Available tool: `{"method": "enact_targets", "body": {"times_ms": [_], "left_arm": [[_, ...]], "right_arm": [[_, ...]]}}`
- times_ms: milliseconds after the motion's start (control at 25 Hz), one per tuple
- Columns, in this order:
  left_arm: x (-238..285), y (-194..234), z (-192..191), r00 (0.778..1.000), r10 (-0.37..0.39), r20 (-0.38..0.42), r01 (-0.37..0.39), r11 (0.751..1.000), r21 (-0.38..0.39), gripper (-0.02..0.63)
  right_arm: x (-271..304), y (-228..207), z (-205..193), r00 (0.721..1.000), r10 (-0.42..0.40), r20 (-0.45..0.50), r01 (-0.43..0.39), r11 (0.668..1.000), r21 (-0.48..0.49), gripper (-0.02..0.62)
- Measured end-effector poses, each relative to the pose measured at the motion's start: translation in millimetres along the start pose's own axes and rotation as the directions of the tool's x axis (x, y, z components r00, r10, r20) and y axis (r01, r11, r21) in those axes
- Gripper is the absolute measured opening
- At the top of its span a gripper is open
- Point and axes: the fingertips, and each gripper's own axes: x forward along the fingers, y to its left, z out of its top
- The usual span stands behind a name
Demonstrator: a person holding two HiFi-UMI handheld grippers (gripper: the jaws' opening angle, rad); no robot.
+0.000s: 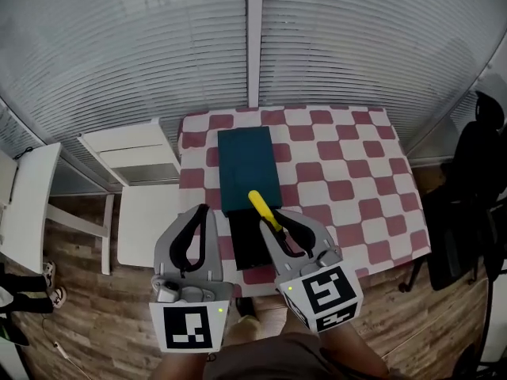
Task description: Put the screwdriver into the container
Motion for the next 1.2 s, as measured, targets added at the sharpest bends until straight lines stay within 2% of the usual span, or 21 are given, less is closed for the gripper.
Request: {"method": "enact_targets", "body": {"times_ms": [520, 760, 1040, 1200], "left_arm": [[5, -5, -61, 0.993, -0.032, -0.117, 0.029, 0.999, -0.031, 0.000], [5, 4, -79, 0.988, -0.028, -0.155, 0.020, 0.999, -0.049, 0.000], [22, 18, -95, 0.983, -0.029, -0.181, 0.018, 0.998, -0.063, 0.000], [31, 26, -102, 0.981, -0.024, -0.190, 0.008, 0.997, -0.080, 0.000]], "right_arm": [[21, 3, -88, 0.986, 0.016, -0.166, -0.001, 0.996, 0.090, 0.091], [36, 9, -112, 0.970, 0.043, -0.238, -0.018, 0.994, 0.108, 0.091], [59, 10, -141, 0.922, 0.076, -0.379, -0.034, 0.992, 0.119, 0.091], [66, 15, -150, 0.877, 0.109, -0.468, -0.074, 0.993, 0.092, 0.092]]}}
